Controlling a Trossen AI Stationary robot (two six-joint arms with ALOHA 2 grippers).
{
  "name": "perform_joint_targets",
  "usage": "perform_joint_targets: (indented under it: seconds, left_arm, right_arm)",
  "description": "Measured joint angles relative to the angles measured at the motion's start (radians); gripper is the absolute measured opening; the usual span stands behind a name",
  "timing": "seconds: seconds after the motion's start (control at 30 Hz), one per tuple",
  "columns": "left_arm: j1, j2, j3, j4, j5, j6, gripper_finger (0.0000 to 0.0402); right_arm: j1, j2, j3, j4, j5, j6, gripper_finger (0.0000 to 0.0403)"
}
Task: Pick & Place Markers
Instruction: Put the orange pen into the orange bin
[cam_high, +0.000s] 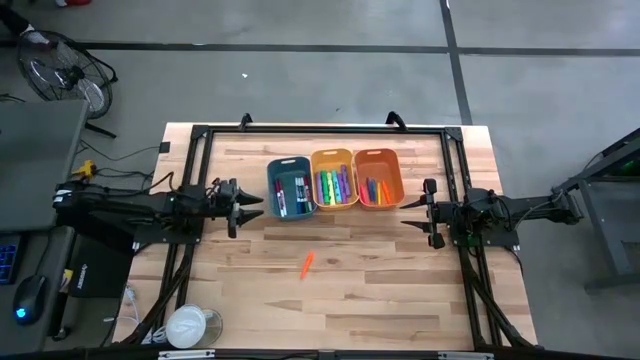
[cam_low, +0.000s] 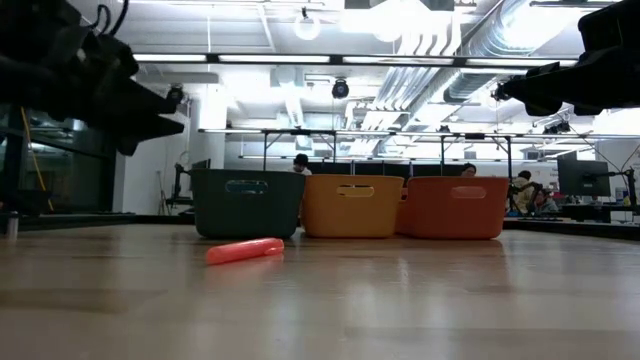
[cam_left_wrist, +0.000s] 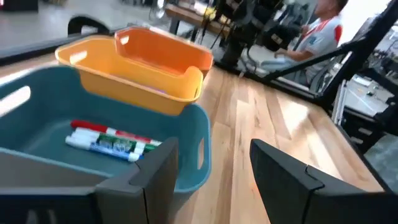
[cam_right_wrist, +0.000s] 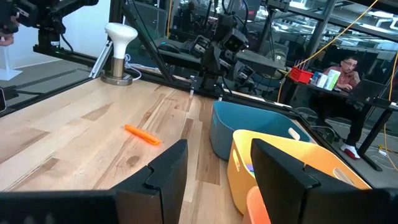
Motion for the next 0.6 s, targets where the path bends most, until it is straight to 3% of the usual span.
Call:
perform_joint_targets:
  seconds: [0.4, 0.6]
  left_arm:
    - [0.000, -0.147, -0.028, 0.005, 0.004, 0.117, 0.0197]
    - [0.000, -0.249, -0.029, -0.196, 0.000, 0.190, 0.0197]
  right_arm:
    - [0.000, 0.000, 0.000, 0.000, 0.000, 0.000, 0.0167]
    - [0.000, 0.000, 0.000, 0.000, 0.000, 0.000, 0.0167]
